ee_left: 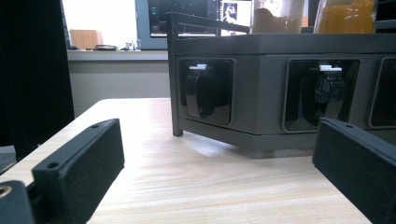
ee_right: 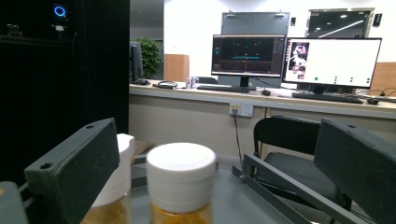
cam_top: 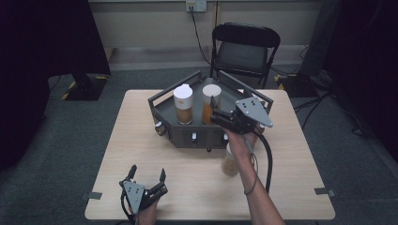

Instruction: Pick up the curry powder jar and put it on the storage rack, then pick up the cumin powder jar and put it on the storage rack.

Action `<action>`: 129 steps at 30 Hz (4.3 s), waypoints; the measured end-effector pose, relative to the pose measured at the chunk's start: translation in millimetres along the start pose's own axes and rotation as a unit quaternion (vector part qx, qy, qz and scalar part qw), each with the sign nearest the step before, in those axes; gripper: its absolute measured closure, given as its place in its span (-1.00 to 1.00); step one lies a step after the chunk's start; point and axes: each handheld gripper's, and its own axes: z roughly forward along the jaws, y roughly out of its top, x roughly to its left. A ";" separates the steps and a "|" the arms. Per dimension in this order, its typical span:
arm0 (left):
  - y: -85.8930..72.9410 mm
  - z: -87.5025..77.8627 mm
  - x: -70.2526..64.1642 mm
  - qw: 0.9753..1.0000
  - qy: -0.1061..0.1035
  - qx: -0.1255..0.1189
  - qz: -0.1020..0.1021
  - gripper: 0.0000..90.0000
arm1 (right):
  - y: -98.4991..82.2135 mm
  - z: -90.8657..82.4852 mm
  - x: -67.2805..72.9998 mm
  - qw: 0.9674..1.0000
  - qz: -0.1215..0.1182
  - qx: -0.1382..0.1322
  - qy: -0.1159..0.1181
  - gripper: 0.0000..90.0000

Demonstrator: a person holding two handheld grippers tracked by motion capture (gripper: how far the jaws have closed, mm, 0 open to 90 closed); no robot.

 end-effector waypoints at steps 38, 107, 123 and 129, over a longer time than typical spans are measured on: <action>0.2 0.1 -0.5 1.000 0.002 0.001 0.001 -0.95 | -45.4 -88.0 -23.4 0.998 0.026 -0.040 -0.043 -1.00; -0.3 -0.1 0.2 1.000 -0.001 -0.001 0.001 -0.96 | -177.2 -144.7 -16.6 0.996 0.009 0.043 -0.074 -1.00; -0.3 -0.1 0.2 1.000 -0.001 -0.001 0.001 -0.96 | -185.6 -147.8 -15.3 0.996 0.014 0.029 -0.078 -1.00; -0.3 0.0 0.2 1.000 -0.001 -0.001 0.001 -0.96 | -178.0 -144.1 -14.6 0.996 0.012 0.047 -0.076 -1.00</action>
